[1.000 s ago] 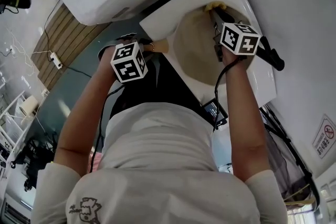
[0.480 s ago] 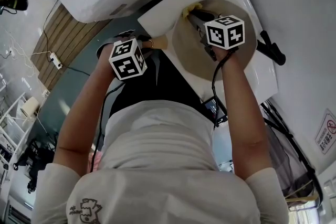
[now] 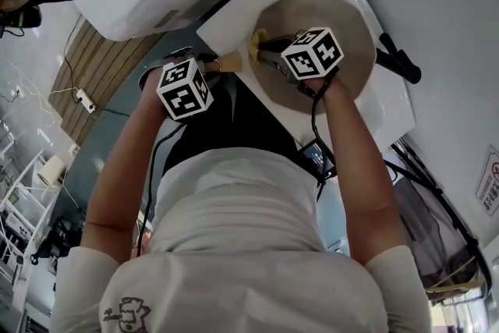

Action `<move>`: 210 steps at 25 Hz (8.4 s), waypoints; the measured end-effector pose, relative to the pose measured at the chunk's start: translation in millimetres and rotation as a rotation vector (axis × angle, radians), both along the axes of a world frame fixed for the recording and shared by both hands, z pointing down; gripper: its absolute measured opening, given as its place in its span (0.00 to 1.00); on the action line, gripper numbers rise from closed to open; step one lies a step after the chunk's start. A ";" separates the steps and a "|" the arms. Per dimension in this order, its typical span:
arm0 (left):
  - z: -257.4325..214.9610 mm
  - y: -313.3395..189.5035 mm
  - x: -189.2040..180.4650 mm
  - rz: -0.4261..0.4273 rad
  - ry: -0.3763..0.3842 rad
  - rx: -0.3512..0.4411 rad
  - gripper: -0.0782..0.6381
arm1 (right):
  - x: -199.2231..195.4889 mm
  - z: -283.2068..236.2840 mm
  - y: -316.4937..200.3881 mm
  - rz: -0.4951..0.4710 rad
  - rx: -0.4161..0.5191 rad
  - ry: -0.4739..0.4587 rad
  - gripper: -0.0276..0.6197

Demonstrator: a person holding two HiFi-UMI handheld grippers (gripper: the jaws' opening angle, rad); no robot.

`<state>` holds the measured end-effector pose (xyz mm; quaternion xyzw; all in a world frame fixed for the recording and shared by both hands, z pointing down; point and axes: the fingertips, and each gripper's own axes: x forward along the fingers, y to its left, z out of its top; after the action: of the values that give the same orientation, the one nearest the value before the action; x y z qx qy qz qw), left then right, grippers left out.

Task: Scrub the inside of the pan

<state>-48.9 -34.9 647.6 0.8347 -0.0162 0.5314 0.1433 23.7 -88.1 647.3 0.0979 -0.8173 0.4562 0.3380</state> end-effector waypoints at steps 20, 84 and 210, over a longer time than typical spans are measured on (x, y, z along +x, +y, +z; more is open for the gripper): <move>-2.3 3.0 1.7 0.012 0.006 0.016 0.32 | 62.7 -10.3 115.5 -0.357 -0.420 0.183 0.09; -3.8 3.1 1.1 -0.013 0.020 0.014 0.32 | 107.1 10.8 -112.3 -0.419 0.833 0.876 0.08; -2.1 26.6 6.7 -0.084 0.049 -0.156 0.31 | 186.7 29.7 -37.5 -0.465 0.429 0.979 0.08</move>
<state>-42.2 -8.3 645.4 0.8324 -0.0065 0.5041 0.2303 210.4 -125.6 677.1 0.1815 -0.6401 0.0959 0.7403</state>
